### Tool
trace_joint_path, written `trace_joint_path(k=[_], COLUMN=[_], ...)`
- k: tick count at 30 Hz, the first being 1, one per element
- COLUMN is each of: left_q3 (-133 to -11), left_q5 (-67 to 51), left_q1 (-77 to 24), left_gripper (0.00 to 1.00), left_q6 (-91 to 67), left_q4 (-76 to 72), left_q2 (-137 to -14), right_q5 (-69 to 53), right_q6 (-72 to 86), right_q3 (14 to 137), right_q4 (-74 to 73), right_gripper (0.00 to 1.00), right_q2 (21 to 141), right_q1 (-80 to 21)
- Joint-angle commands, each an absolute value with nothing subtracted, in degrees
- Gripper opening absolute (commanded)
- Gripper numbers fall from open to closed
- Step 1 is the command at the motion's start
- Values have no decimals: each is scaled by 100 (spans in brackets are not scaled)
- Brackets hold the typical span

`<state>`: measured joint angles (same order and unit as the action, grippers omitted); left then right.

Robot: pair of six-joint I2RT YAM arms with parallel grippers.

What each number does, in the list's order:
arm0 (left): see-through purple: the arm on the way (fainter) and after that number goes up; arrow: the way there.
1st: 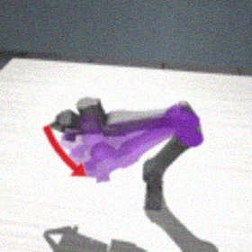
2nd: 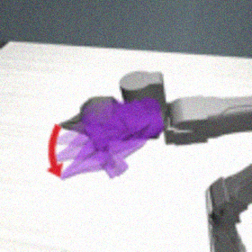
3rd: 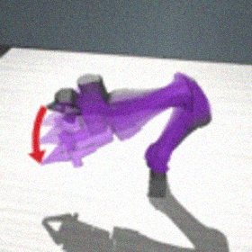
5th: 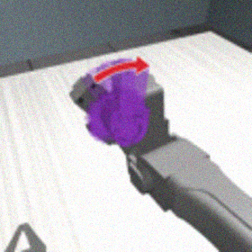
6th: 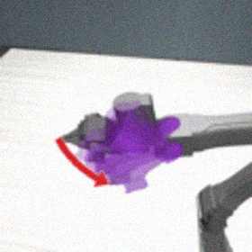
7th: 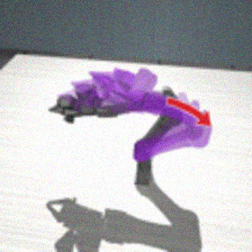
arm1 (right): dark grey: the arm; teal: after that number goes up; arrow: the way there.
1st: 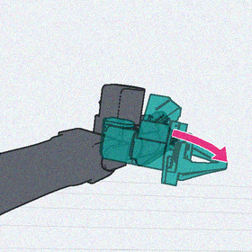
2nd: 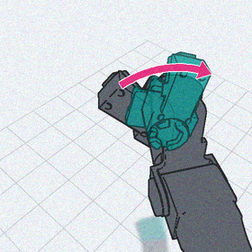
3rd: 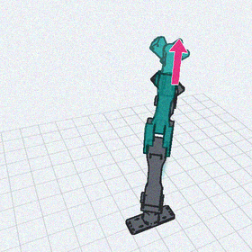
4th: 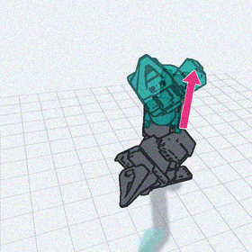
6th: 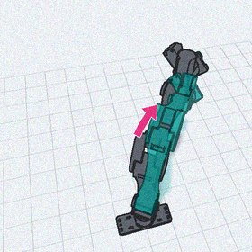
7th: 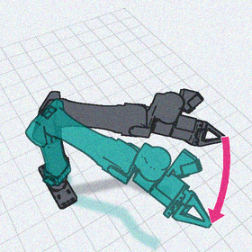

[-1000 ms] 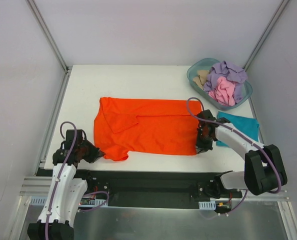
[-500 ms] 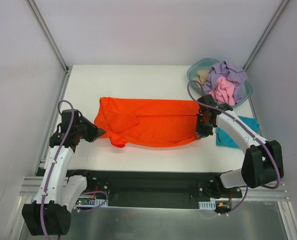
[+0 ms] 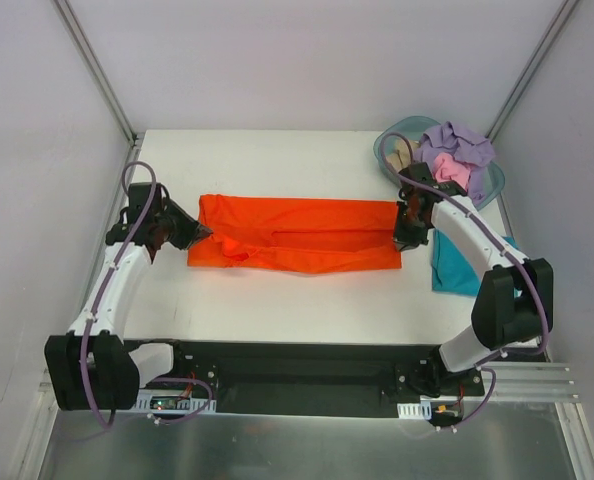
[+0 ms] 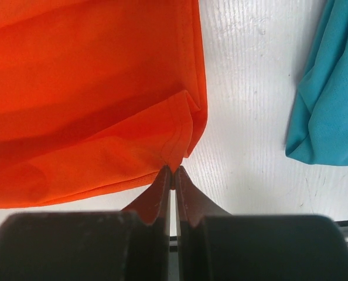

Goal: Fold and stack the t-shirts
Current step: Fold the other side of the tshirt into a rectangle

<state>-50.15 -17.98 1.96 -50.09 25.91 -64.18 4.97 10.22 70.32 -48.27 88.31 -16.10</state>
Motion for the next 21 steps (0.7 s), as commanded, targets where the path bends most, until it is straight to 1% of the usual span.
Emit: trace_joint_path(k=[1, 18, 21], left_q3=[-5475, -6785, -7013], left_q5=[-1784, -1784, -1740], left_q1=[220, 211, 220], left_gripper=[0, 0, 0], left_q6=[-4843, -4676, -4641], left_q4=[2198, 1995, 1995], left_q2=[-6925, -9245, -9614], right_q5=[712, 940, 975], right_q6=[993, 1055, 1125], right_q3=[7461, 8481, 8639], right_q4=[-5062, -5089, -5071], right_gripper=[1, 3, 5], right_q2=[9078, 10274, 10485], right_q1=[-1486, -1319, -1275])
